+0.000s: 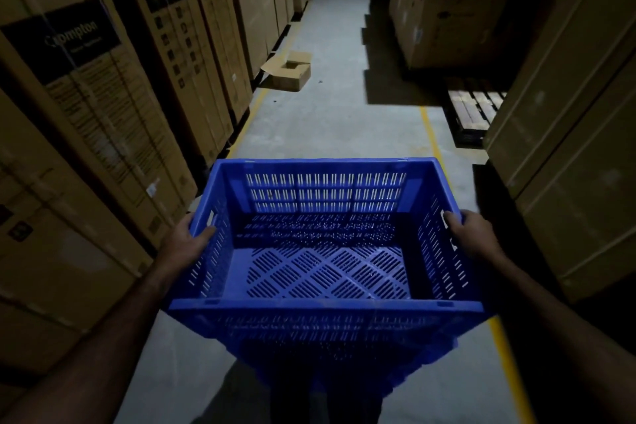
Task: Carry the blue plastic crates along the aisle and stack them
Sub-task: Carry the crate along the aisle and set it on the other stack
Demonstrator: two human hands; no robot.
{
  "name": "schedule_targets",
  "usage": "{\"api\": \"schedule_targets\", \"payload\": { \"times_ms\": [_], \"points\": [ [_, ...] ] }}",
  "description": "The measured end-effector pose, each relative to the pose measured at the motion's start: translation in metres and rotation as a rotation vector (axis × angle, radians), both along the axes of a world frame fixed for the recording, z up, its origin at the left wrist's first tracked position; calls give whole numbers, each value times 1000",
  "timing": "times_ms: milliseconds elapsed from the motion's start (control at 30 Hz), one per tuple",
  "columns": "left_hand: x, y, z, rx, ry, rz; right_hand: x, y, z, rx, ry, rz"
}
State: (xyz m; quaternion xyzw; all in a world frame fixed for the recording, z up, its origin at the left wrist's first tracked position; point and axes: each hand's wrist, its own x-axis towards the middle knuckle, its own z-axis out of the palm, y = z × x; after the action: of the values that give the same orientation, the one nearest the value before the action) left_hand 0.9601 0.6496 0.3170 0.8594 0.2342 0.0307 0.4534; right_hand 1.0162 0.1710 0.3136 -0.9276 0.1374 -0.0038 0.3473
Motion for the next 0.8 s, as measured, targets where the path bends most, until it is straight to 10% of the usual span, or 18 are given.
{"api": "schedule_targets", "payload": {
  "times_ms": [800],
  "points": [
    [9,9,-18,191,-15,72,-2,4,3,-255,21,-53]
  ]
}}
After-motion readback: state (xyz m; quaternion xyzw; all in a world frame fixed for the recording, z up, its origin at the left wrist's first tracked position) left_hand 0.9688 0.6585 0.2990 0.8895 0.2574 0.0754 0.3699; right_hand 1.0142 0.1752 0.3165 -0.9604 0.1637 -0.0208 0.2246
